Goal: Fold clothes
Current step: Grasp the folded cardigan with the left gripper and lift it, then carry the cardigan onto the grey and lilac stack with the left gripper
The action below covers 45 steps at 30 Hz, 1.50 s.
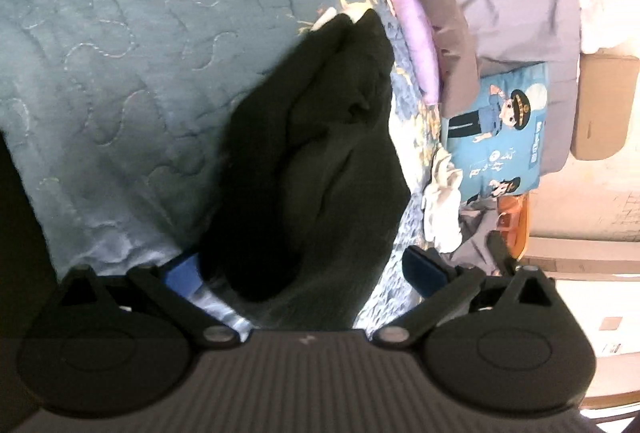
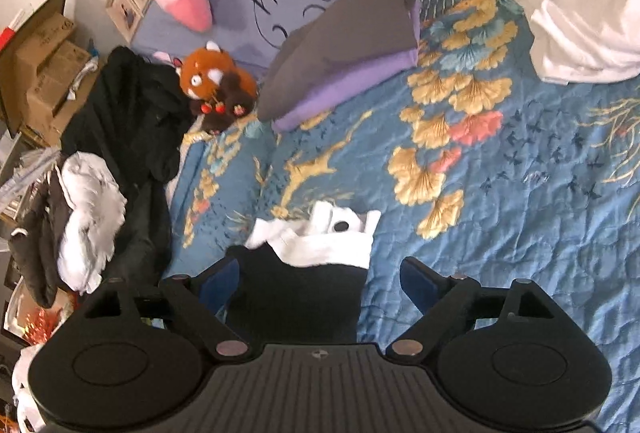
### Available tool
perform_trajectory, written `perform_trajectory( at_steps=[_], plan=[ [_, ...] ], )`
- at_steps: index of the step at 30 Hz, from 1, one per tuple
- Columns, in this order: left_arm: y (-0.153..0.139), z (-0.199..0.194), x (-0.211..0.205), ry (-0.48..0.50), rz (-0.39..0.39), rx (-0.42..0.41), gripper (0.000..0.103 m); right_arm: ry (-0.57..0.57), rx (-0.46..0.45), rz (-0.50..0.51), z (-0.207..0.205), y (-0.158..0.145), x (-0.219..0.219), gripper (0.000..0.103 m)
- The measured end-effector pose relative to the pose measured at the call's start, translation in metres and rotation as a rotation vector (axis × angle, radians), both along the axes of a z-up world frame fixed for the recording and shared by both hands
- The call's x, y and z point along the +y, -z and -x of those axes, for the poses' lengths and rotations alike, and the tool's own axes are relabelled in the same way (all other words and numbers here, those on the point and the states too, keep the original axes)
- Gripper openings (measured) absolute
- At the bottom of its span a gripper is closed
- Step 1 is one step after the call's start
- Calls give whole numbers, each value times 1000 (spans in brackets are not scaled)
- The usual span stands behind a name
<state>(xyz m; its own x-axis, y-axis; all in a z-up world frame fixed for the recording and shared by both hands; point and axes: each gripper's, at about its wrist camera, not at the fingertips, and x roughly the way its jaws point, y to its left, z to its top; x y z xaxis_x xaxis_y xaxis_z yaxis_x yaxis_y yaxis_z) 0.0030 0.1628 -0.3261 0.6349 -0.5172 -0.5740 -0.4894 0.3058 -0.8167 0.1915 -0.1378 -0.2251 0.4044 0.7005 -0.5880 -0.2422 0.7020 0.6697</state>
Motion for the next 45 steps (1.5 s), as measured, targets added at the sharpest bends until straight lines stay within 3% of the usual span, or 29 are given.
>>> perform_trajectory(
  at_steps=[4,16,22,23,25,26,27,32,37,45],
  plan=[
    [3,1,-1,-10,31,-20,101,-14,13,-10,0,14,5,88],
    [9,-1,10,4,82,-23,59,-30,134,-102,-32,53,29,88],
    [15,5,16,7,112,-21,44,-17,158,-130,-37,66,39,85],
    [17,6,18,0,118,-16,41,-8,158,-137,-38,67,39,81],
    [22,6,19,-10,131,-5,36,15,166,-124,-41,68,37,52],
    [23,6,20,-15,132,-2,34,17,174,-102,-42,69,37,27],
    [23,6,20,-16,129,-2,34,13,179,-87,-43,70,37,20],
    [9,0,16,6,49,-18,29,5,102,-49,-34,57,37,15],
    [-24,-10,9,79,-98,-52,28,-38,-34,95,-22,25,54,15],
    [-55,-21,6,156,-195,-42,27,-111,-186,311,-11,-26,80,14]
  ],
)
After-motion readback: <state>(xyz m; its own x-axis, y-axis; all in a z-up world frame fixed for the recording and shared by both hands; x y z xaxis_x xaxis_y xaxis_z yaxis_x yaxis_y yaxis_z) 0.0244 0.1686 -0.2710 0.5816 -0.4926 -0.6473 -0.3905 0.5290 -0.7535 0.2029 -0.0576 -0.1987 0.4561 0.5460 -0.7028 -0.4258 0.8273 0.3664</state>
